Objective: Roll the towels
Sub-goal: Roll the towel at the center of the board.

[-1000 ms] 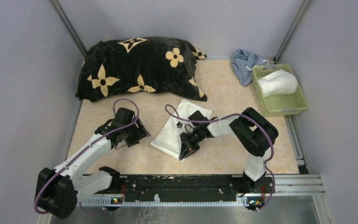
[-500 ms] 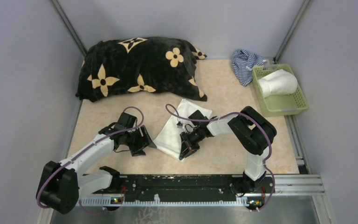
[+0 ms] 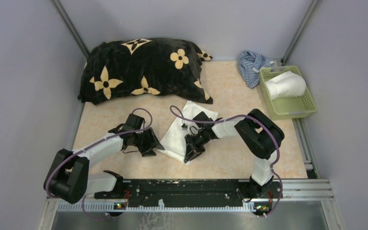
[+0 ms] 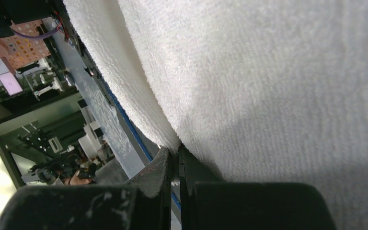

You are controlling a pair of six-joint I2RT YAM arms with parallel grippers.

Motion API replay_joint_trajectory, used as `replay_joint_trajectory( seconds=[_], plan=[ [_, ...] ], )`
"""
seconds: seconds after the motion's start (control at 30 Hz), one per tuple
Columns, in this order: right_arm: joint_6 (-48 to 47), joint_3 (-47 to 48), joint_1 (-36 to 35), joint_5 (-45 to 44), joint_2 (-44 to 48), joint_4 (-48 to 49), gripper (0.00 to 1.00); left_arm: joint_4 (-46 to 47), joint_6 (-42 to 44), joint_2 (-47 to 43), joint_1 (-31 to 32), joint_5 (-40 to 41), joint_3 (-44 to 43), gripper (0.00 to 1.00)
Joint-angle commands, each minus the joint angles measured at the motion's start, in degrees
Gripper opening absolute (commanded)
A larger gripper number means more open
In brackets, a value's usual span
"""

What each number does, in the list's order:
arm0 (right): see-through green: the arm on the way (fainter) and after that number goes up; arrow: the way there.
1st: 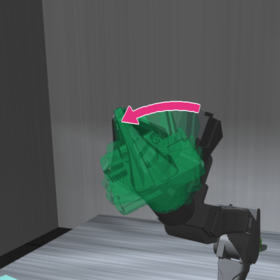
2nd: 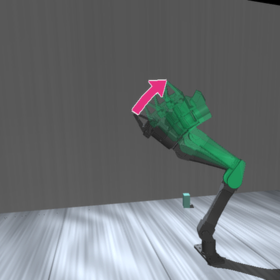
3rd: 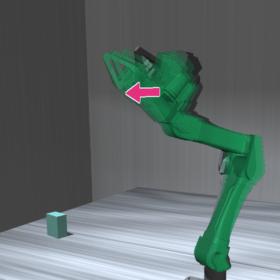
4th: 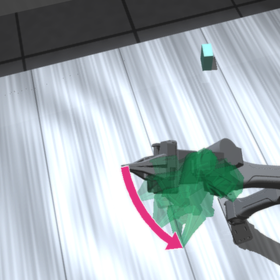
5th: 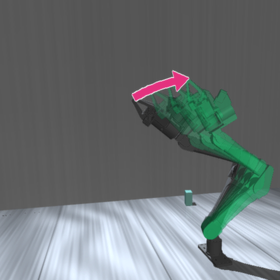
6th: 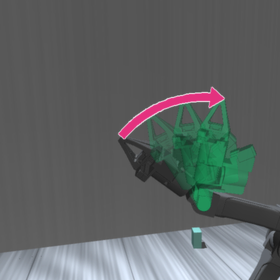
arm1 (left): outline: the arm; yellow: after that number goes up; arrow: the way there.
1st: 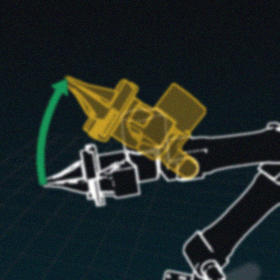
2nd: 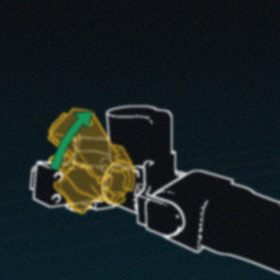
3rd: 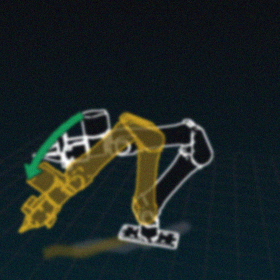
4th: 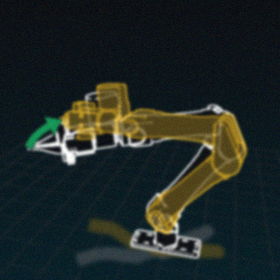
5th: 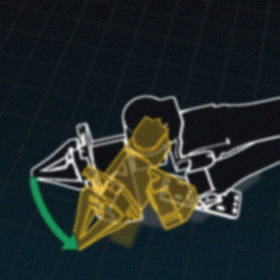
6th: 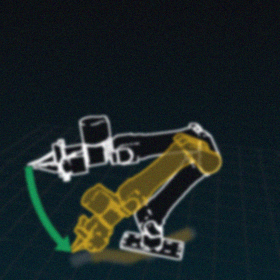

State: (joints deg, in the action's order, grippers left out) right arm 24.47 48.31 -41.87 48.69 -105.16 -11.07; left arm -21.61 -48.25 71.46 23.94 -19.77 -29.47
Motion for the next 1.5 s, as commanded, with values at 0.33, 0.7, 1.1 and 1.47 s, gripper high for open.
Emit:
replay_joint_trajectory(
  seconds=[0.33,0.7,1.1,1.47],
  plan=[
    [0.05,0.94,0.82,-4.13,1.66,1.96,0.03,-14.31,2.41,-11.46,-0.31,4.7,0.41,0.64],
    [-0.19,1.67,0.82,-4.52,1.53,1.39,0.03,-1.12,1.92,-3.79,-0.22,-2.07,1.1,0.6],
    [-2.08,3.22,0.82,-5.92,3.31,-1.66,0.07,4.96,0.9,1.89,-0.35,-2.07,-0.23,0.59],
    [-8.97,9.09,-2.52,-23.01,14.9,-13.81,0.3,6.67,-0.76,7.5,-0.32,-0.99,-0.53,0.57]
  ],
)
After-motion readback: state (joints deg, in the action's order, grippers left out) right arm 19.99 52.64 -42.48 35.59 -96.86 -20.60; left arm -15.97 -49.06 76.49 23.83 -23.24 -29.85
